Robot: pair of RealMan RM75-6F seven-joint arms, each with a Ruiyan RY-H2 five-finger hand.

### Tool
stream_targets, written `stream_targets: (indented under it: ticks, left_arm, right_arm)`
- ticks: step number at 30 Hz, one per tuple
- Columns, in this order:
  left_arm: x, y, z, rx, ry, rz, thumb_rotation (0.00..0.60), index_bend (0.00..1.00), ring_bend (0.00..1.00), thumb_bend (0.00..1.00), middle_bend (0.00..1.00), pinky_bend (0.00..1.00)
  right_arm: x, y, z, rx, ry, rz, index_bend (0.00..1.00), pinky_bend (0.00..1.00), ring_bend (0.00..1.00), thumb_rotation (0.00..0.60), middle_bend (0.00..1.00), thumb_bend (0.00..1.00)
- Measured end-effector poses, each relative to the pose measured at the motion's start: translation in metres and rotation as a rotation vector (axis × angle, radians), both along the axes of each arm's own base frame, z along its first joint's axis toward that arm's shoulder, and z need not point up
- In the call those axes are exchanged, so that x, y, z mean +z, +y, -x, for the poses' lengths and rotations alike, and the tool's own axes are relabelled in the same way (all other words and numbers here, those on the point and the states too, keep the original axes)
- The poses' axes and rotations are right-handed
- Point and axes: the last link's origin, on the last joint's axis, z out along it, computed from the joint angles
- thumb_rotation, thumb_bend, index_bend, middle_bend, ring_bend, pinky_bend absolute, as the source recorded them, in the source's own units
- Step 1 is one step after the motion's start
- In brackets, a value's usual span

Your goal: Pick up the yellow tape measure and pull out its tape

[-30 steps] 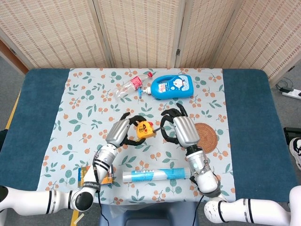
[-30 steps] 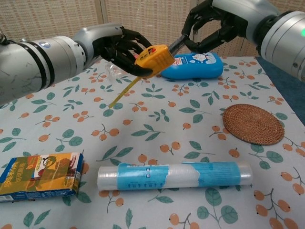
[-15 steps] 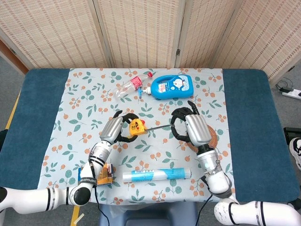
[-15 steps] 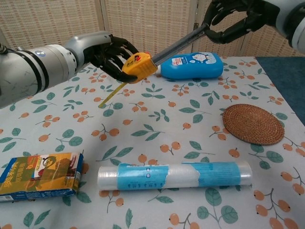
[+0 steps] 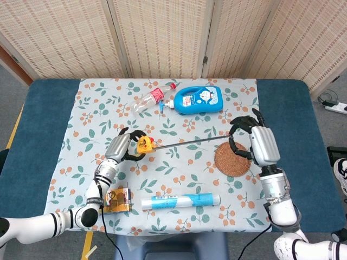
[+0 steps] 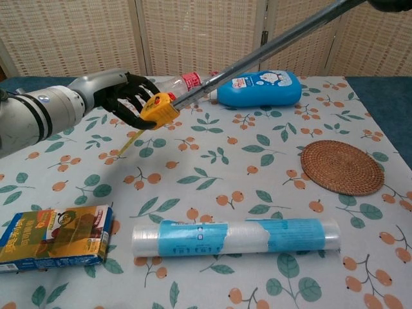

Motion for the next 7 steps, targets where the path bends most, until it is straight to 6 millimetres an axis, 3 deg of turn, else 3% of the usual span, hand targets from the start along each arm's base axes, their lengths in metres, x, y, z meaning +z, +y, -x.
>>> stream_targets:
  ticks: [7]
  left_arm:
    - [-0.002, 0.006, 0.015, 0.02, 0.01, -0.002, 0.6, 0.55, 0.36, 0.41, 0.52, 0.02]
  right_arm:
    - [0.032, 0.004, 0.022, -0.046, -0.039, 0.056, 0.66, 0.0, 0.26, 0.6, 0.37, 0.62]
